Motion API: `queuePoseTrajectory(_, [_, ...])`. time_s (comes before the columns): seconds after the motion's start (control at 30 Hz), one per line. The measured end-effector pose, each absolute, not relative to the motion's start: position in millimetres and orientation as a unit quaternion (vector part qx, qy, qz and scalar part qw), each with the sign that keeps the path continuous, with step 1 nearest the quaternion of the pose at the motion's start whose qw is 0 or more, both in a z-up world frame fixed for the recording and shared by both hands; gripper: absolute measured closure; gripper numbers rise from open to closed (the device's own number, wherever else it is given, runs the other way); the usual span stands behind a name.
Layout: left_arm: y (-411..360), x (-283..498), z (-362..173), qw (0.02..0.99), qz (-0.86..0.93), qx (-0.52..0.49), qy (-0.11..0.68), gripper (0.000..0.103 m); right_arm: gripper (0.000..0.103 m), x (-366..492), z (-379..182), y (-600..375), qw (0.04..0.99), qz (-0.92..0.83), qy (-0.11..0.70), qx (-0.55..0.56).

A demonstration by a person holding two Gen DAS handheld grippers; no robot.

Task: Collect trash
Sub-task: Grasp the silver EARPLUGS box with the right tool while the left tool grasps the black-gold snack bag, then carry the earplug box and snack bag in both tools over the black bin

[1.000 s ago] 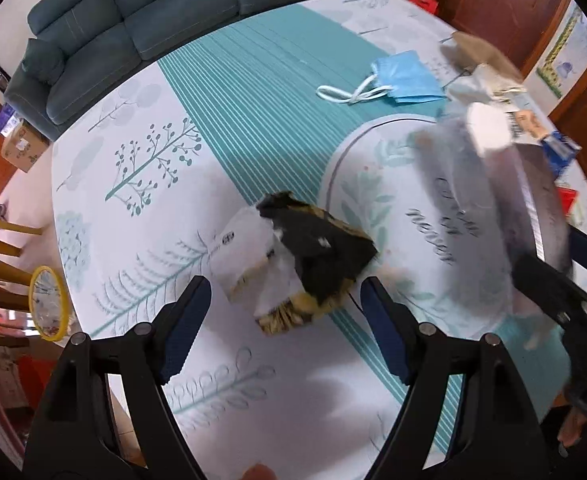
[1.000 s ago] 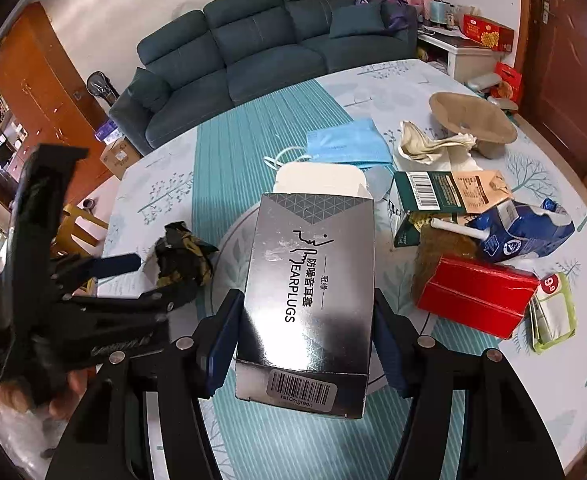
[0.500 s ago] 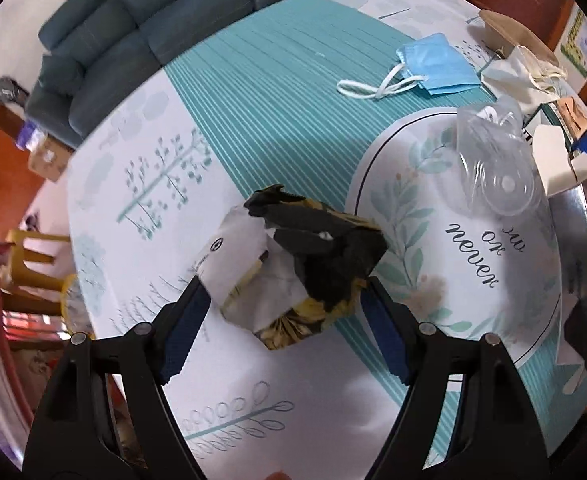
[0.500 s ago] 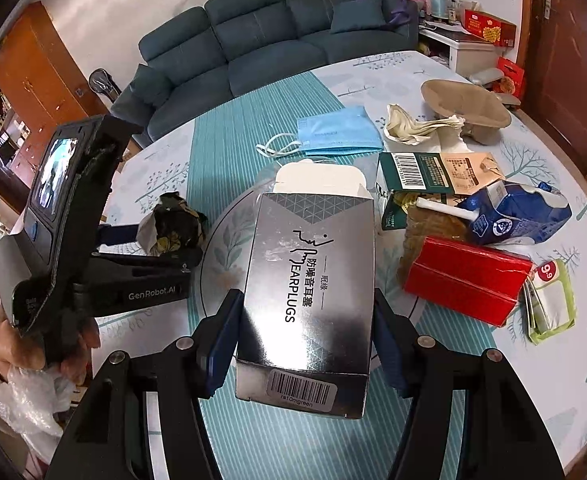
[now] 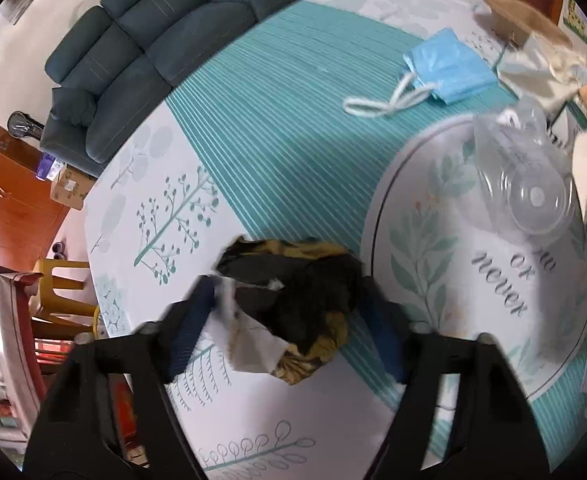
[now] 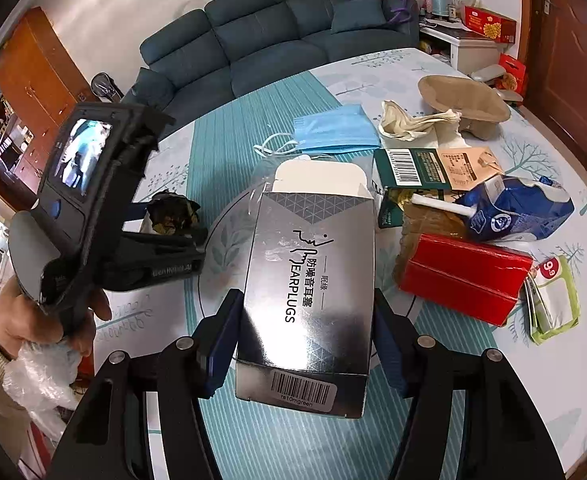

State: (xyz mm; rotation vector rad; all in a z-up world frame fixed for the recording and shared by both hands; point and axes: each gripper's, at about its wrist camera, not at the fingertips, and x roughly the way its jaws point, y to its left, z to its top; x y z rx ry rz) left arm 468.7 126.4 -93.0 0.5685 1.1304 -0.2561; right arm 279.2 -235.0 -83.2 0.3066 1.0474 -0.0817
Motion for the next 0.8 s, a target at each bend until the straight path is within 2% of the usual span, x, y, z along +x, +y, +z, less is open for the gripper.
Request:
queuePoseTrajectory(0.1, [132,471,-94,0.801,-0.117,0.246,0.534,0.050,0.042,276,-82,-237,0.855,-0.039,0.496,0.144])
queuePoseTrajectory(0.33, [154,446,-83,0.796,-0.130,0.175,0.565,0.052,0.042,250,-70,-242,0.858,-0.028,0.491,0.146])
queuePoseTrajectory(0.8, [115,271,-24,0.778,-0.247,0.125,0.564,0.052,0.042,123,-39,-268,0.858,-0.019,0.483,0.173])
